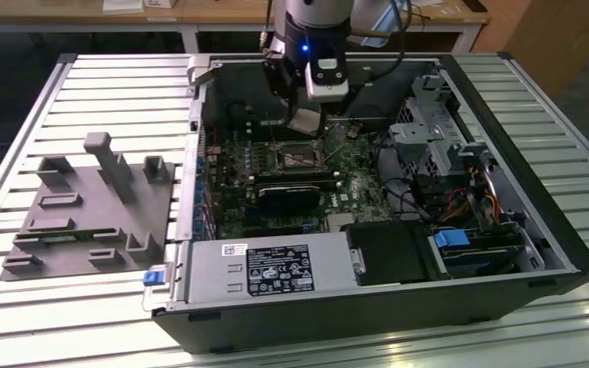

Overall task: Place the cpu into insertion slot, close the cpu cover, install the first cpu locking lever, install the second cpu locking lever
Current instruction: 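Place the cpu into insertion slot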

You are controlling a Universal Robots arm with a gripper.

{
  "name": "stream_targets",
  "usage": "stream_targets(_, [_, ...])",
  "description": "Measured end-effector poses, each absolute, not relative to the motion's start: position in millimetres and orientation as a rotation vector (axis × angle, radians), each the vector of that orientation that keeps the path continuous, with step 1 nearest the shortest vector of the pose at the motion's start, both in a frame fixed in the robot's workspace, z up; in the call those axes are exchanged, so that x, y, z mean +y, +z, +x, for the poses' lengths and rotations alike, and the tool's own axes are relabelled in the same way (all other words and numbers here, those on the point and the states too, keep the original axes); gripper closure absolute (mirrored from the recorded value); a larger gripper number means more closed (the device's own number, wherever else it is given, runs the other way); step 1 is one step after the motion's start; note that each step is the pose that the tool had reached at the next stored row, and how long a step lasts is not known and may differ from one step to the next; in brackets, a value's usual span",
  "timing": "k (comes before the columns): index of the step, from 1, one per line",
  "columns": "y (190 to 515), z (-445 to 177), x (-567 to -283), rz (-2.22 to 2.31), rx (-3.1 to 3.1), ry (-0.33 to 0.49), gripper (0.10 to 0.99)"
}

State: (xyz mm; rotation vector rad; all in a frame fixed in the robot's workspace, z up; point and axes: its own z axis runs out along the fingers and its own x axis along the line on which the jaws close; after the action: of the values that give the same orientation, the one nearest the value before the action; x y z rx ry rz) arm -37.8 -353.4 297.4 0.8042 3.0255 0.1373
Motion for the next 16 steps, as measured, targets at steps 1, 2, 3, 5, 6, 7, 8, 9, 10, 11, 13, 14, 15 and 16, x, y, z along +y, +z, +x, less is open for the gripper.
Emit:
stream_targets(1, [297.1, -37.8, -353.4, 0.831, 3.017, 0.137, 0.545])
stream_targets(2, [296.8, -37.8, -353.4, 0.861, 3.008, 0.137, 0.545])
stream_targets(3, [296.5, -37.8, -353.4, 0.887, 3.0, 0.137, 0.545])
stream_targets(5, [296.0, -37.8, -353.4, 0.941, 2.982, 0.136, 0.545])
stream_targets(6, [295.6, -37.8, -353.4, 0.967, 2.972, 0.136, 0.545])
stream_targets(7, [295.2, -37.8, -353.5, 0.994, 2.963, 0.136, 0.545])
stream_targets(8, [294.8, -37.8, -353.4, 1.02, 2.953, 0.136, 0.545])
stream_targets(9, [294.4, -37.8, -353.4, 1.048, 2.942, 0.135, 0.545])
stream_targets(10, [294.0, -37.8, -353.4, 1.074, 2.932, 0.135, 0.545])
stream_targets(11, [293.6, -37.8, -353.4, 1.1, 2.922, 0.135, 0.545])
stream_targets(13, [292.8, -37.8, -353.4, 1.152, 2.9, 0.134, 0.545])
stream_targets(14, [292.3, -37.8, -353.4, 1.177, 2.889, 0.134, 0.545])
stream_targets(15, [291.9, -37.8, -353.4, 1.204, 2.877, 0.134, 0.545])
stream_targets(16, [291.4, -37.8, -353.4, 1.231, 2.865, 0.133, 0.545])
